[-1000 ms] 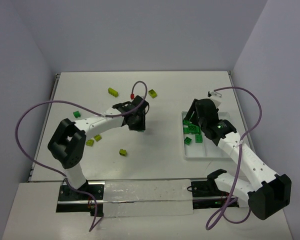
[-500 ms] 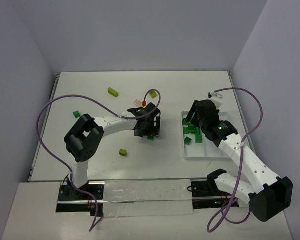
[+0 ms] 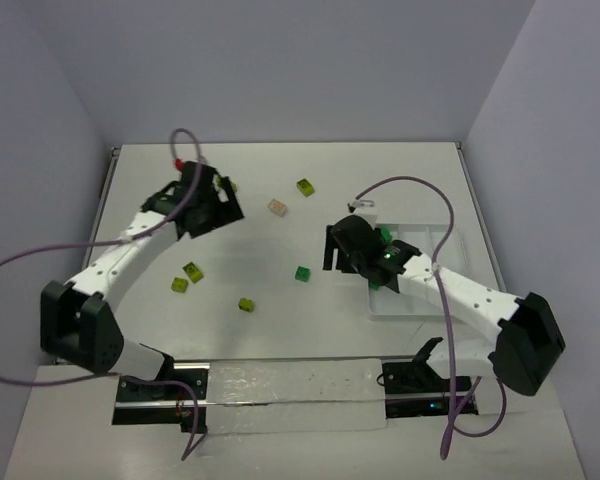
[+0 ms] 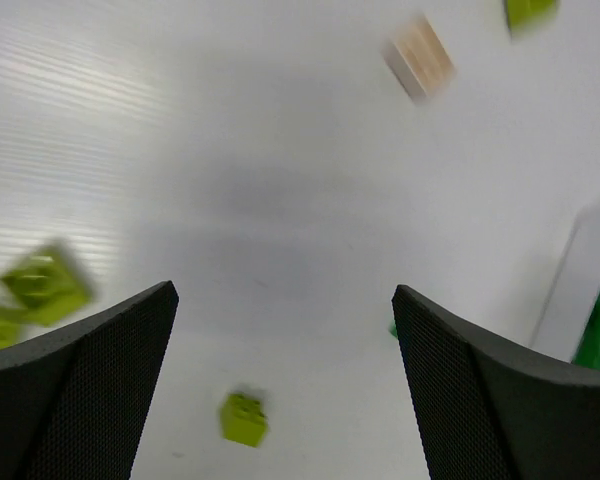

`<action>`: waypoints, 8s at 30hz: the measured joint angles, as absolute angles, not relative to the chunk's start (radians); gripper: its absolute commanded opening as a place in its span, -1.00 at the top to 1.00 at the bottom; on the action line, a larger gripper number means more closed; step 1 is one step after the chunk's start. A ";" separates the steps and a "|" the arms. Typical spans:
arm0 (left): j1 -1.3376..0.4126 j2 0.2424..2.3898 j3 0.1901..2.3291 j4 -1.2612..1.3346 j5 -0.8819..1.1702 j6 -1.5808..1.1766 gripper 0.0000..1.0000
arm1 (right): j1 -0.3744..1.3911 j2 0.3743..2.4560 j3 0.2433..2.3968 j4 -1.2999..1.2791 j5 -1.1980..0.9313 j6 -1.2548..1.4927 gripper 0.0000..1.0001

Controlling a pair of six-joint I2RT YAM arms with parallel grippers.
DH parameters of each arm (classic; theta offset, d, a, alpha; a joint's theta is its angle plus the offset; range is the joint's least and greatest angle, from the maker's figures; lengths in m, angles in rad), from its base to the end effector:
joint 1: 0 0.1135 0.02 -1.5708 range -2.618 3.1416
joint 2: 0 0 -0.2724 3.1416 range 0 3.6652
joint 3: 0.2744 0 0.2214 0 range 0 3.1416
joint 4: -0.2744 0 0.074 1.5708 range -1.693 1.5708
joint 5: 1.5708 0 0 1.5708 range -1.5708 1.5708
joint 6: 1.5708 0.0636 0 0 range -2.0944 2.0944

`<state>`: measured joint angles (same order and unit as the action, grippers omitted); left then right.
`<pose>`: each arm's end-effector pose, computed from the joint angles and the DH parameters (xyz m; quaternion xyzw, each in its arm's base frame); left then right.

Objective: Sort the legos into containers by color

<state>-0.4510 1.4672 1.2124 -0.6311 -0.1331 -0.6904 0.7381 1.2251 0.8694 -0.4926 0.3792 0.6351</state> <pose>0.2736 -0.1231 0.2826 -0.1344 0.9305 -0.1283 0.3158 0.1907 0.1416 0.2520 0.0192 0.9209 0.0837 0.3802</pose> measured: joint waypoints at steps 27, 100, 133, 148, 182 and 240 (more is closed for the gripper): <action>-0.216 1.301 1.166 -0.751 -0.163 -0.617 -0.93 | 0.872 1.847 1.142 -0.384 0.296 0.777 0.29; 0.095 1.939 1.420 -0.657 -0.290 -0.609 -0.99 | 0.475 1.114 0.720 -0.445 0.394 0.713 -0.50; -0.249 1.816 1.426 -0.656 -0.328 -0.487 1.00 | 0.476 1.107 0.751 -0.438 0.387 0.692 -0.50; -0.817 1.903 1.337 -0.604 -0.216 -0.664 0.37 | 0.477 1.048 0.752 -0.477 0.404 0.691 -0.50; -0.172 1.394 1.215 -0.684 -0.149 -0.590 -0.99 | 0.893 1.540 0.990 -0.256 0.227 0.340 -0.50; -0.166 1.376 1.169 -0.689 -0.055 -0.553 -0.99 | 0.434 1.026 0.612 -0.363 0.381 0.650 0.70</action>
